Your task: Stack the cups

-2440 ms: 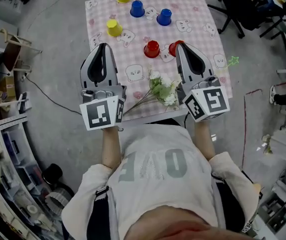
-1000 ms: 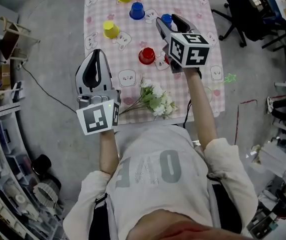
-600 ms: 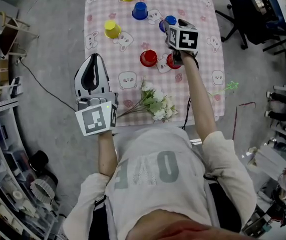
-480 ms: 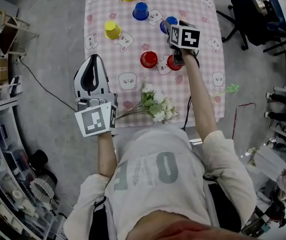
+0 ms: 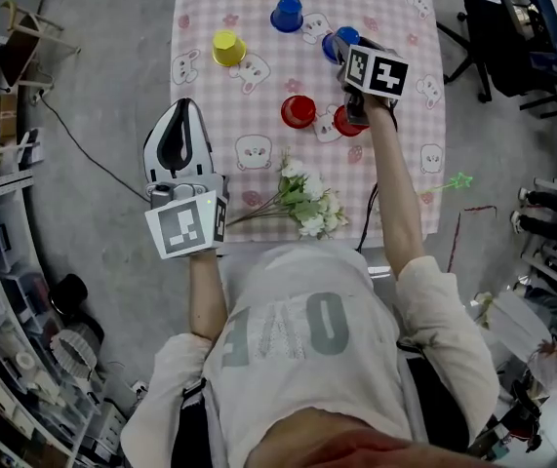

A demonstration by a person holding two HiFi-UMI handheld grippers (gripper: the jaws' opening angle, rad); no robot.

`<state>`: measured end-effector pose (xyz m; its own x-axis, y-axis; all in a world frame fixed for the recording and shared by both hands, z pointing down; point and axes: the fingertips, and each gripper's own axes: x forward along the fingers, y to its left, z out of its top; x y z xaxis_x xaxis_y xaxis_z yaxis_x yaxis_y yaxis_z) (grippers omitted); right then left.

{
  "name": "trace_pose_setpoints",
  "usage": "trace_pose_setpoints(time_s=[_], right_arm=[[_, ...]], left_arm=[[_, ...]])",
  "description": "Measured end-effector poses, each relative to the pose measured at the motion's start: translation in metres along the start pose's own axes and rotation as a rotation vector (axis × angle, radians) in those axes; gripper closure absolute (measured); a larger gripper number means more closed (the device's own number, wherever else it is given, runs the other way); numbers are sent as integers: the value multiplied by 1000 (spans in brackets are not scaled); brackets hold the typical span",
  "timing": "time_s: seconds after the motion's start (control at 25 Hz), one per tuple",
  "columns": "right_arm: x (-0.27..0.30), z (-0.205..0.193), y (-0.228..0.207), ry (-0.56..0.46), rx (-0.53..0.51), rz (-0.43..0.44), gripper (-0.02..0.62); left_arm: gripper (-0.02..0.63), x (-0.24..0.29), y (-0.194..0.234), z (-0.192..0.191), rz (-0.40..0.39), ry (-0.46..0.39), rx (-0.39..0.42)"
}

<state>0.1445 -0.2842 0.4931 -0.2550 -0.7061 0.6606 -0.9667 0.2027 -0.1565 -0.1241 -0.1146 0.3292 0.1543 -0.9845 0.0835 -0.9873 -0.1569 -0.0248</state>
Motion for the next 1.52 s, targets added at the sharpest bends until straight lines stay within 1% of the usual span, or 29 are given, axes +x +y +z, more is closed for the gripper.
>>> trace_pose_setpoints(time_s=[0.12, 0.24, 0.32, 0.4, 0.52, 0.64, 0.72, 0.96, 1.24, 1.52], right_arm=[[-30, 21, 32, -88, -21, 77, 378], [-70, 33, 85, -172, -77, 193, 379], [-93, 30, 122, -206, -114, 265, 379], [-108, 18, 158, -217, -143, 325, 379], [-114, -4, 197, -199, -199, 374, 379], [-107, -31, 220, -142, -279, 389, 379], [-100, -48, 228, -102, -313, 392, 379], [-82, -82, 230, -8, -358, 368, 379], [-74, -102, 229, 40, -360, 356, 379], [-68, -107, 228, 43, -356, 355, 377]], left_arm=[[572, 1, 2, -2, 8, -1, -1], [572, -1, 3, -5, 16, 3, -4], [572, -2, 3, -5, 20, 3, -5], [572, -4, 5, -7, 24, 6, -5], [572, -8, 9, -8, 36, 11, -5], [572, -12, 15, -9, 52, 15, -6], [572, -15, 21, -11, 65, 18, -8], [572, -19, 37, -16, 98, 23, -20], [572, -18, 37, -21, 93, 35, -14], [572, -18, 38, -28, 93, 47, -16]])
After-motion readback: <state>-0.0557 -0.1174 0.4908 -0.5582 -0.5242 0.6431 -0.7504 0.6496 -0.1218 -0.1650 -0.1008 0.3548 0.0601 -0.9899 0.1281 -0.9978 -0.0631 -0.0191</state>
